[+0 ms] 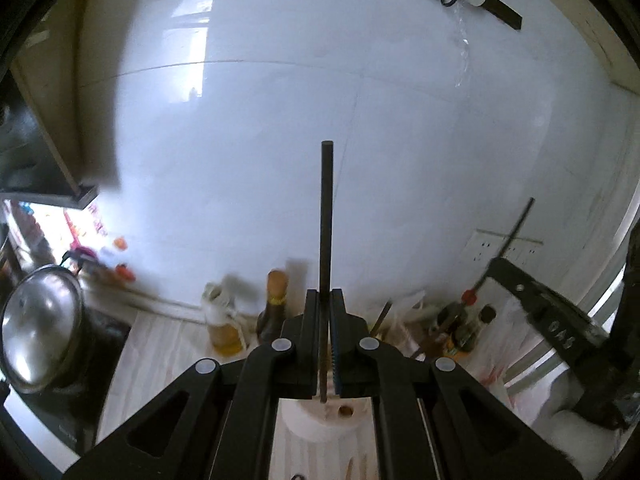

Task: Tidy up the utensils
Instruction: 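Carry both dark chopsticks to the cream holder and insert them into the lid slots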

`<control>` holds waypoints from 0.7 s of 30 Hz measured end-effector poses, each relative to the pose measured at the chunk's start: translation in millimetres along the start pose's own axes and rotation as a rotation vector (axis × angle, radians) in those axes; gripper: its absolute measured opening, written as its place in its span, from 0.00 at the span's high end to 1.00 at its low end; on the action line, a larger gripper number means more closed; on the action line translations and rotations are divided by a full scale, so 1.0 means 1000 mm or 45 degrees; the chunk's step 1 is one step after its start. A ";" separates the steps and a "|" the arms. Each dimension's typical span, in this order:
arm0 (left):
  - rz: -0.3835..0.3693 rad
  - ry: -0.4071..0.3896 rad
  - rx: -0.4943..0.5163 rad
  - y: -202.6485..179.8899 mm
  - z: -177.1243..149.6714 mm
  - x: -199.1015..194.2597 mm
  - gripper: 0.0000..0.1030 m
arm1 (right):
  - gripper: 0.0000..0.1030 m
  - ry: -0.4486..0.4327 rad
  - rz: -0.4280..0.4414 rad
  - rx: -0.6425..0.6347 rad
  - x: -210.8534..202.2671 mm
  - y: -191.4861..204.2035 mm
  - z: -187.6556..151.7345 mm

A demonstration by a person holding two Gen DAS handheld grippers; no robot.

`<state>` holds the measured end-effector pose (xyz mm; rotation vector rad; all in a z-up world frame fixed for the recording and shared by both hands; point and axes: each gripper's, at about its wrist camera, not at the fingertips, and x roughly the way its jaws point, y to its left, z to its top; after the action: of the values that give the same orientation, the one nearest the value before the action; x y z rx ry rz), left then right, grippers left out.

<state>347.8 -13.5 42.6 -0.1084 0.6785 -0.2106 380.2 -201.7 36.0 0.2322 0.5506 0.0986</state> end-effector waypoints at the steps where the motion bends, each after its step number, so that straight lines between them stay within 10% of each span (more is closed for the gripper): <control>1: 0.003 0.002 0.010 -0.002 0.003 0.004 0.98 | 0.96 -0.009 -0.007 -0.007 0.004 0.002 0.005; 21: -0.019 0.245 0.036 0.002 0.003 0.121 0.98 | 0.96 0.164 -0.051 0.032 0.131 -0.009 -0.019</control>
<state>441.7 -39.2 -29.7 -0.0669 0.8663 -0.2472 481.8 -186.4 -47.9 0.2399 0.6845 0.0679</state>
